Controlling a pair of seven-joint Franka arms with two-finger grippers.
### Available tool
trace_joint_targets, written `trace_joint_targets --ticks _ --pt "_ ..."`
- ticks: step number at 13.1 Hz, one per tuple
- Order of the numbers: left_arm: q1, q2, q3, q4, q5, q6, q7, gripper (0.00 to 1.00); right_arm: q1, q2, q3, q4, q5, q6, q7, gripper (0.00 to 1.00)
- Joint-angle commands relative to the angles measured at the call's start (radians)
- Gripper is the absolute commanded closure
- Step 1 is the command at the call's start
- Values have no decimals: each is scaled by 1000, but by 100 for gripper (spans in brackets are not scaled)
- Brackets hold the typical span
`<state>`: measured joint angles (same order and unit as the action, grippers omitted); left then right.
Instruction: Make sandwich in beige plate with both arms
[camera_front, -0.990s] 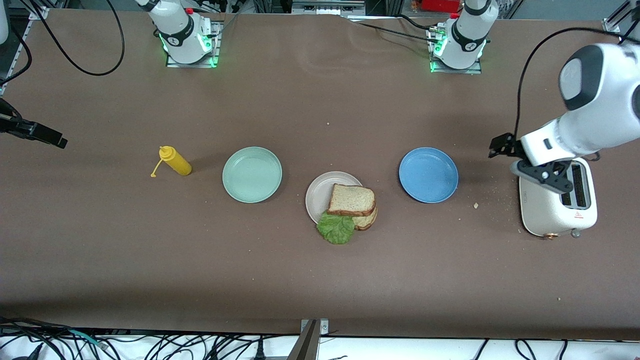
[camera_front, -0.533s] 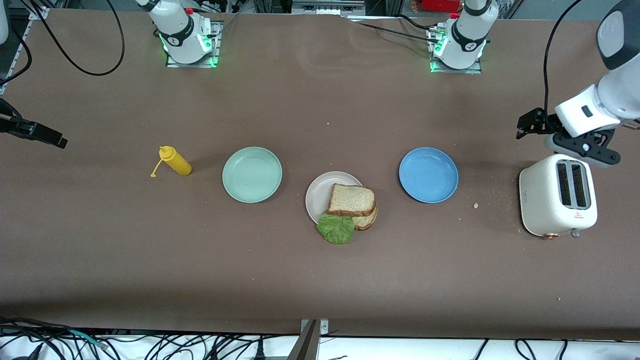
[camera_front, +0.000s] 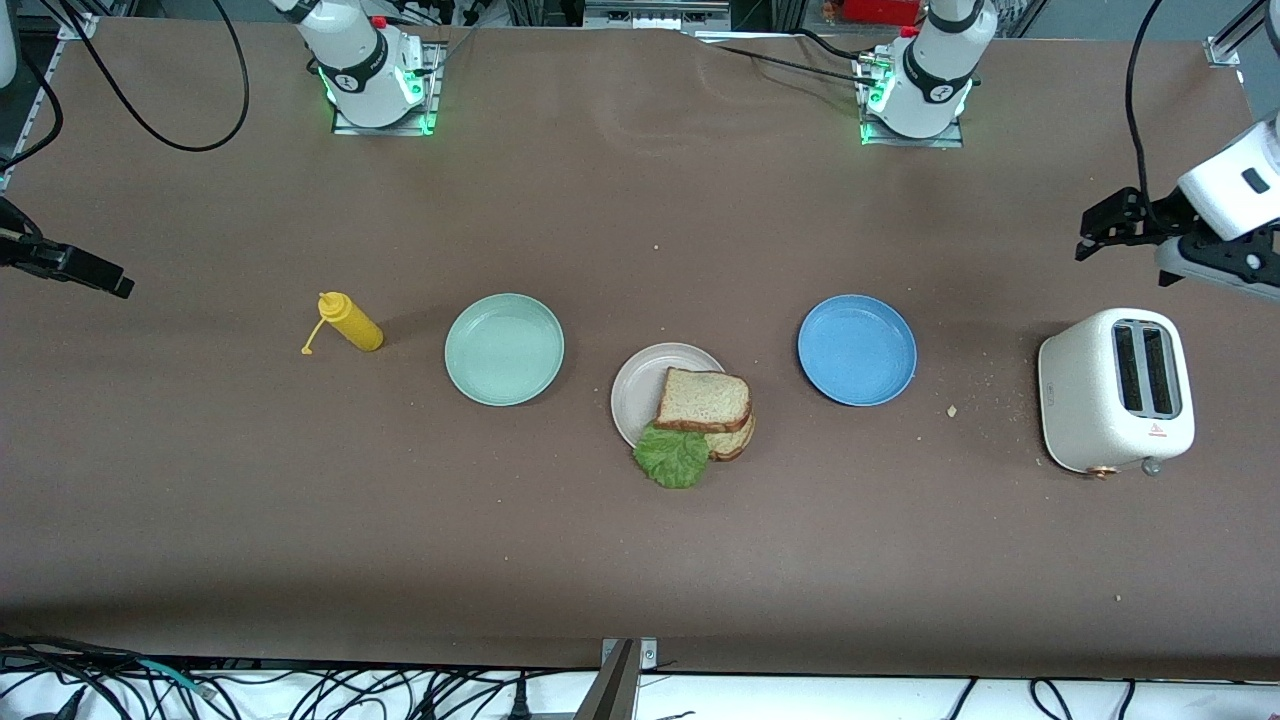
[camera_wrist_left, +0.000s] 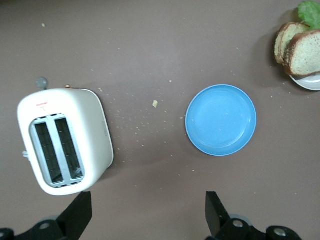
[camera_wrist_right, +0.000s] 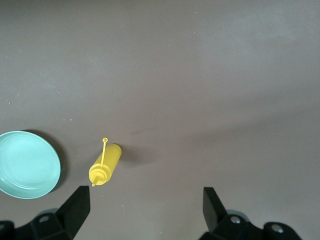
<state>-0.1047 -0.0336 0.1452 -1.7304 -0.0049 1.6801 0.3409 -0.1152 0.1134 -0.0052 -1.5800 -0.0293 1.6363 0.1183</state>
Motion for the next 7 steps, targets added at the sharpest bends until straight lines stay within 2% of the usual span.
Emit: trace_joint_targets --ticks 1,3,7 --pt "45 -6 -59 46 46 -23 -20 0 -1 0 1 21 19 -3 3 0" --pt "62 -2 -101 77 42 -23 -57 0 2 17 1 72 20 -13 -9 0" --pt "66 1 -99 109 34 -33 -68 0 -3 22 -1 86 62 -15 -5 0"
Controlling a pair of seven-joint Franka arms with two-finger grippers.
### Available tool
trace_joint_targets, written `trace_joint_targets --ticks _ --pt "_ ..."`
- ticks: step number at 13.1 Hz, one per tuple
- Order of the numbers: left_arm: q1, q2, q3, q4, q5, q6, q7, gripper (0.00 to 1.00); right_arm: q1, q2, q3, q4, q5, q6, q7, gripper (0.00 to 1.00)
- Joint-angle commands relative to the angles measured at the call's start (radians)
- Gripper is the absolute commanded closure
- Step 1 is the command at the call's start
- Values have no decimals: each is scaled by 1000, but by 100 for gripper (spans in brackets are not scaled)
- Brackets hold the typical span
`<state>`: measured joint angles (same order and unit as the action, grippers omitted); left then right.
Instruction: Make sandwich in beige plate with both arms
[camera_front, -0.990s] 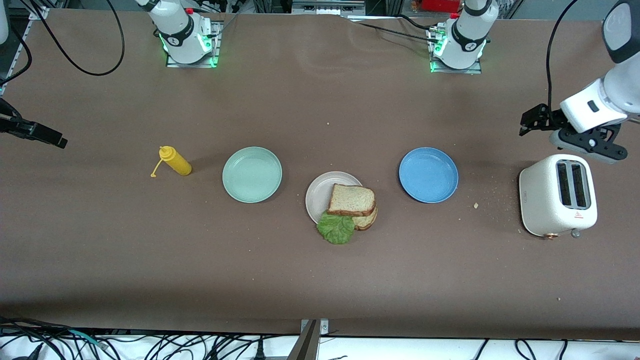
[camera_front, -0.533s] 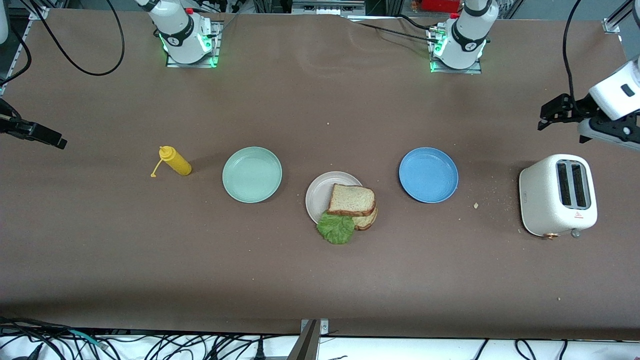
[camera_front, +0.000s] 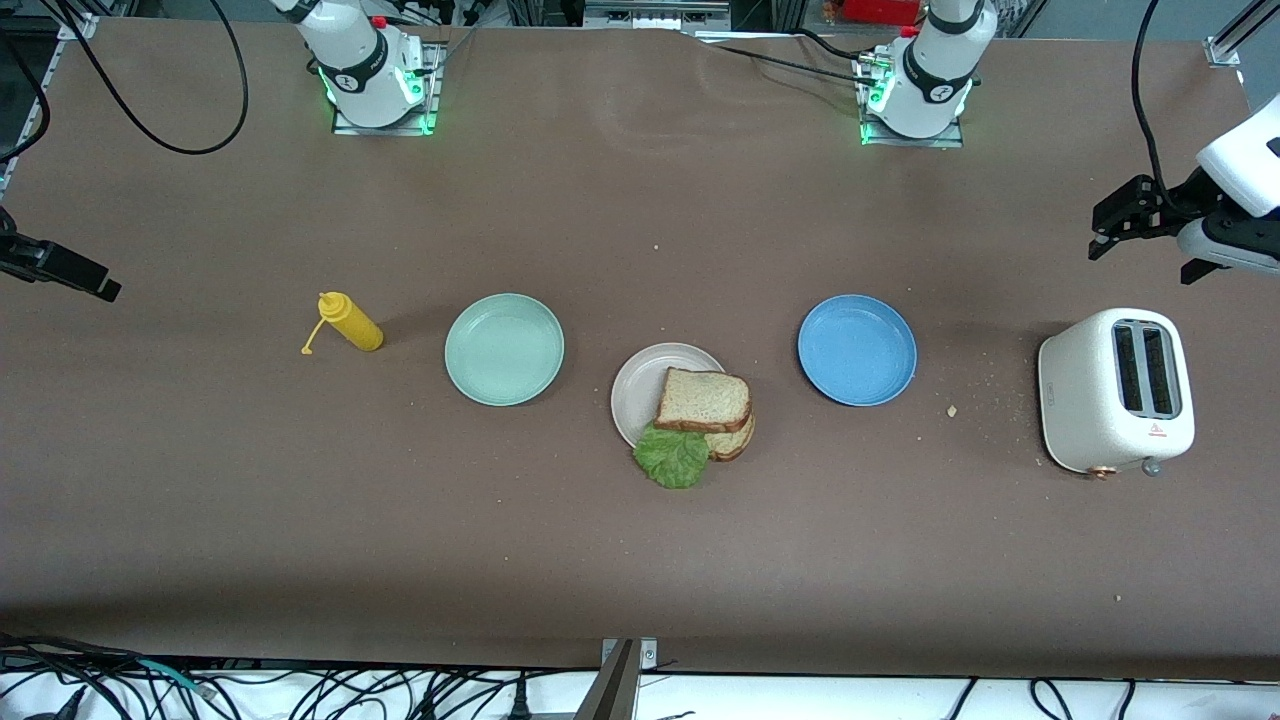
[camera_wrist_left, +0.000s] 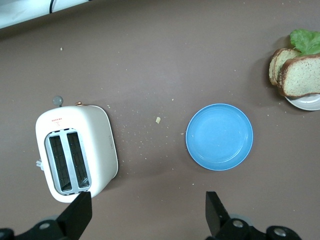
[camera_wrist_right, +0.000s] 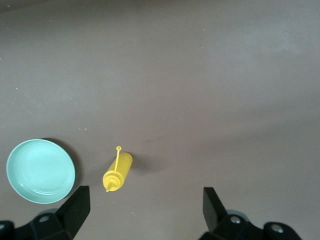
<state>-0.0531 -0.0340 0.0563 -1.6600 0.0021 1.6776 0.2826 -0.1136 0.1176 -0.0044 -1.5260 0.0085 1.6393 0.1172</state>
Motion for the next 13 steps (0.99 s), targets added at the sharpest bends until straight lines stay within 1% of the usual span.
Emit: trace_joint_targets --ticks 1,13 --pt "18 6 -10 52 27 -36 -8 0 -4 17 -2 32 24 -18 -4 0" --pt "32 22 -7 42 27 -65 6 0 -1 17 -2 35 24 -16 1 0"
